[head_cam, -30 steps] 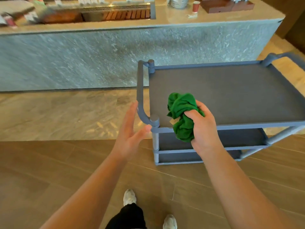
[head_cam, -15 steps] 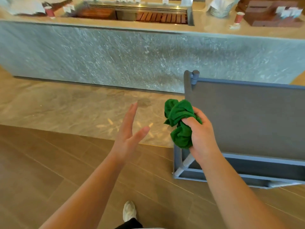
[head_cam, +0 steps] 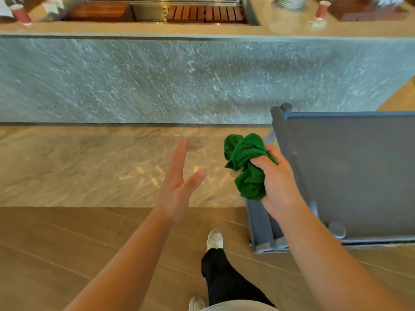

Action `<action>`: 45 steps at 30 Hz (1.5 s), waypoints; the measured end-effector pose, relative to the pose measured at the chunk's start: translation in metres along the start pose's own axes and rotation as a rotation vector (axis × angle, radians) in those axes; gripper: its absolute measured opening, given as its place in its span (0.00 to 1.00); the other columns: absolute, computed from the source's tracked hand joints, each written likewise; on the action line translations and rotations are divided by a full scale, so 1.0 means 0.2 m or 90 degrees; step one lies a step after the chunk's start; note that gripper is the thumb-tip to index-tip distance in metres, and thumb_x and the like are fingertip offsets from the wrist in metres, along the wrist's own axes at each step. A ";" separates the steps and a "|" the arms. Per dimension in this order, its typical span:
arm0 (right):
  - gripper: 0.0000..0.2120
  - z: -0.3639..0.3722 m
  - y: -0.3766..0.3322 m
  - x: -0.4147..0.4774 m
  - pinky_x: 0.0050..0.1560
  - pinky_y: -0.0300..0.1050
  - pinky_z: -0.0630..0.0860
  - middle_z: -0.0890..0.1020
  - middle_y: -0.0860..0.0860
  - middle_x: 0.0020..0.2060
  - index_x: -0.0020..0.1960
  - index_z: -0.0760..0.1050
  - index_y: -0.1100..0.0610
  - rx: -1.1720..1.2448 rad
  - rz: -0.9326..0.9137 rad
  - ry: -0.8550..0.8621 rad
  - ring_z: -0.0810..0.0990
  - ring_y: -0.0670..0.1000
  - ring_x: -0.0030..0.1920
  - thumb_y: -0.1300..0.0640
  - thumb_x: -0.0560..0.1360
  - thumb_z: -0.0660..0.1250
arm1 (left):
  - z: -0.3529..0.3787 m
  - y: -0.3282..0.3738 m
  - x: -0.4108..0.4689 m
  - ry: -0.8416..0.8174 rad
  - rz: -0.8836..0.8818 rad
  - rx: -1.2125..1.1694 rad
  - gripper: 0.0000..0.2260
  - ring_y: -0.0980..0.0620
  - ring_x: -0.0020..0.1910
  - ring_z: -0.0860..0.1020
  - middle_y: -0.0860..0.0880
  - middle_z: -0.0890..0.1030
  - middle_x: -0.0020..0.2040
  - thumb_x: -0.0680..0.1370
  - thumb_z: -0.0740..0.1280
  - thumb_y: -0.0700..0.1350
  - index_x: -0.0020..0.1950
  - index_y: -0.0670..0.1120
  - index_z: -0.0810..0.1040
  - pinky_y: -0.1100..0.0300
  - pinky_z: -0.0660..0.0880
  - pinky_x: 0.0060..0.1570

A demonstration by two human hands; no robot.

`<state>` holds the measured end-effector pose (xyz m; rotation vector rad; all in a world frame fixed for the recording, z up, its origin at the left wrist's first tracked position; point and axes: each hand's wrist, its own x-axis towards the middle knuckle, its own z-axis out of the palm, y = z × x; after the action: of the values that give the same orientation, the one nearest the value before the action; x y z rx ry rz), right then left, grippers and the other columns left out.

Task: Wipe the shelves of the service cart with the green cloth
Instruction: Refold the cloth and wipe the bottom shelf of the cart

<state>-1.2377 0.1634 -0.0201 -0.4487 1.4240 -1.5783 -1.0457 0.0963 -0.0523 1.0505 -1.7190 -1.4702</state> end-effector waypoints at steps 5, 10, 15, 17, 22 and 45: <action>0.14 0.11 -0.07 0.40 0.40 0.48 0.79 0.86 0.50 0.43 0.55 0.80 0.50 0.013 -0.011 -0.004 0.84 0.52 0.43 0.66 0.80 0.62 | -0.05 0.00 0.44 -0.011 -0.005 0.010 0.38 0.70 0.76 0.52 0.66 0.54 0.79 0.70 0.64 0.67 0.78 0.66 0.53 0.57 0.52 0.74; 0.14 0.20 -0.18 0.78 0.42 0.49 0.79 0.86 0.51 0.42 0.51 0.82 0.49 0.018 -0.015 0.004 0.84 0.52 0.43 0.66 0.79 0.62 | -0.08 0.05 0.86 -0.025 0.004 0.033 0.36 0.68 0.77 0.52 0.66 0.53 0.79 0.70 0.64 0.68 0.74 0.71 0.52 0.56 0.53 0.74; 0.12 0.27 -0.27 1.10 0.46 0.51 0.79 0.86 0.53 0.44 0.55 0.81 0.52 0.014 -0.016 0.025 0.84 0.54 0.46 0.65 0.79 0.63 | -0.09 0.09 1.25 -0.049 0.013 0.030 0.36 0.67 0.77 0.51 0.66 0.53 0.79 0.71 0.65 0.67 0.76 0.68 0.52 0.51 0.51 0.78; 0.12 0.29 -0.30 1.22 0.46 0.51 0.79 0.85 0.53 0.44 0.56 0.81 0.53 0.020 -0.017 0.034 0.83 0.54 0.46 0.64 0.79 0.63 | -0.09 0.10 1.41 -0.067 0.023 0.044 0.38 0.67 0.77 0.51 0.64 0.52 0.80 0.71 0.64 0.67 0.77 0.65 0.51 0.52 0.51 0.78; 0.12 0.37 -0.35 1.55 0.40 0.46 0.79 0.85 0.53 0.43 0.60 0.79 0.56 0.029 -0.027 0.076 0.84 0.52 0.43 0.64 0.80 0.63 | -0.11 0.08 1.84 -0.135 0.046 0.041 0.36 0.66 0.78 0.52 0.63 0.52 0.80 0.72 0.63 0.67 0.76 0.66 0.50 0.55 0.52 0.77; 0.11 0.59 -0.67 2.68 0.37 0.45 0.79 0.85 0.52 0.40 0.54 0.80 0.56 0.165 -0.106 0.350 0.82 0.50 0.38 0.64 0.81 0.60 | 0.04 0.15 3.48 -0.450 0.066 -0.045 0.37 0.63 0.78 0.53 0.63 0.52 0.80 0.70 0.66 0.68 0.74 0.69 0.51 0.43 0.53 0.78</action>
<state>-1.4659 -0.3523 -0.0304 0.0317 1.5750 -2.0958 -1.3915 -0.5084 -0.0452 0.4002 -2.1185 -1.9593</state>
